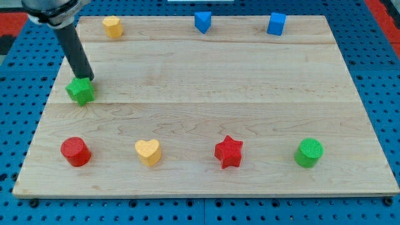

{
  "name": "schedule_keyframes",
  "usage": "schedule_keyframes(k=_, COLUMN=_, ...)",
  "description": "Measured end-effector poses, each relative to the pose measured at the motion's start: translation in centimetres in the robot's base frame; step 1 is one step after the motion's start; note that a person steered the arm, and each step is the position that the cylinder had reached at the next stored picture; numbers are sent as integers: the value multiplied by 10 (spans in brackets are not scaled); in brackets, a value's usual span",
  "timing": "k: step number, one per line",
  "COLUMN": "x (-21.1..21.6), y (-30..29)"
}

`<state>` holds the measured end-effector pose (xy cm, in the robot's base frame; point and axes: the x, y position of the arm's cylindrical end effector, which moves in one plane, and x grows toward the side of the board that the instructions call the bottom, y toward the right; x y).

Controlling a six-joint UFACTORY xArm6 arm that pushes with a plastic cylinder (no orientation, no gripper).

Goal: Move the yellow hexagon towards the center left

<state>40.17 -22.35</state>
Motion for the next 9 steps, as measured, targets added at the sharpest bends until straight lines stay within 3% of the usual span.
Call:
schedule_keyframes(k=2, x=37, y=1)
schedule_keyframes(k=3, x=-31, y=20)
schedule_keyframes(k=4, x=-97, y=117)
schedule_keyframes(k=5, x=-181, y=121)
schedule_keyframes(k=6, x=-209, y=68)
schedule_keyframes(k=8, x=-149, y=-18)
schedule_keyframes(k=9, x=-159, y=-6)
